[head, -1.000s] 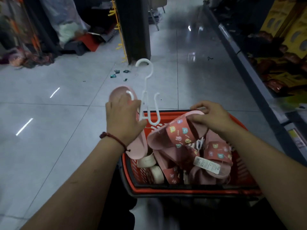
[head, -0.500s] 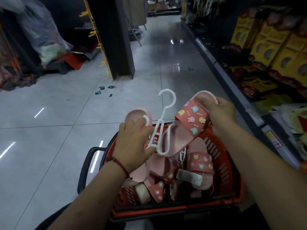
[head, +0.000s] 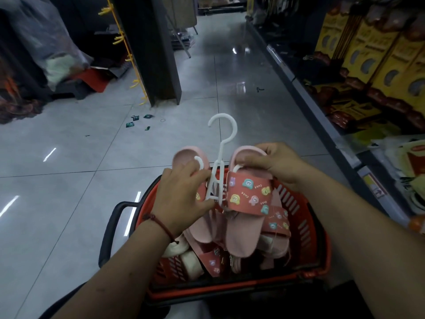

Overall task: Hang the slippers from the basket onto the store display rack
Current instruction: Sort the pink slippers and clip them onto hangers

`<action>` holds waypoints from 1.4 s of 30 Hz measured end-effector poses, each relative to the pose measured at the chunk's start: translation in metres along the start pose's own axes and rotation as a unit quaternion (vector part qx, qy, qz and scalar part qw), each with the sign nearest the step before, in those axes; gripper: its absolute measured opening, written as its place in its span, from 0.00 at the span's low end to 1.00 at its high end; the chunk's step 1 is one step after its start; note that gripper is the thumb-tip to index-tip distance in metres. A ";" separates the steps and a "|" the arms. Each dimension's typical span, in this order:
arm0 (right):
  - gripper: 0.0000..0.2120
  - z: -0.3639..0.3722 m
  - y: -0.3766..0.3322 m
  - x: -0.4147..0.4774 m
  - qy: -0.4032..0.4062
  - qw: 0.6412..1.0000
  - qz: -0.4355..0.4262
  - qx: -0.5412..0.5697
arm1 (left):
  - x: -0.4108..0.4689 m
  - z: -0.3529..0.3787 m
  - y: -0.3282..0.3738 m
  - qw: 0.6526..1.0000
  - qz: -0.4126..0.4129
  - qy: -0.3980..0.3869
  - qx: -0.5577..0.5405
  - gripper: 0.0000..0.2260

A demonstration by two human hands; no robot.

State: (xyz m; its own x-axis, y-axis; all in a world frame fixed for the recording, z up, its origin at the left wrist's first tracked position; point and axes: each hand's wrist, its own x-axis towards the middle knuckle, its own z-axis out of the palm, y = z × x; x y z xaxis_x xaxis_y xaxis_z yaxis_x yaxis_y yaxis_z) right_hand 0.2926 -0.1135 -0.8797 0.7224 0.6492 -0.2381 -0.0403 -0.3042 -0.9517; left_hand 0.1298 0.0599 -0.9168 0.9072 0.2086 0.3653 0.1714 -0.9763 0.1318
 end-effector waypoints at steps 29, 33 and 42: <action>0.11 0.050 0.010 0.013 0.167 0.966 -0.175 -0.093 | 0.002 0.013 0.005 0.998 0.027 0.015 0.063 0.21; 0.10 0.049 0.004 0.012 0.205 0.967 -0.123 -0.091 | 0.001 0.015 0.007 0.998 0.011 0.009 0.064 0.19; 0.07 0.048 0.003 -0.037 0.067 0.982 -0.145 -0.103 | -0.028 -0.006 0.036 0.997 0.028 0.020 0.067 0.19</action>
State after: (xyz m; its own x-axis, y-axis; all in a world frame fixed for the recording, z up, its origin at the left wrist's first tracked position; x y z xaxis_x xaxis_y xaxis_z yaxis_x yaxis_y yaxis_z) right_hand 0.2328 -0.1049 -0.8836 0.7673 0.6366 0.0775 0.3105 -0.2630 -0.9135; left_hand 0.1086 0.0195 -0.9165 0.9011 0.1525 0.4059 0.1728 -0.9849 -0.0134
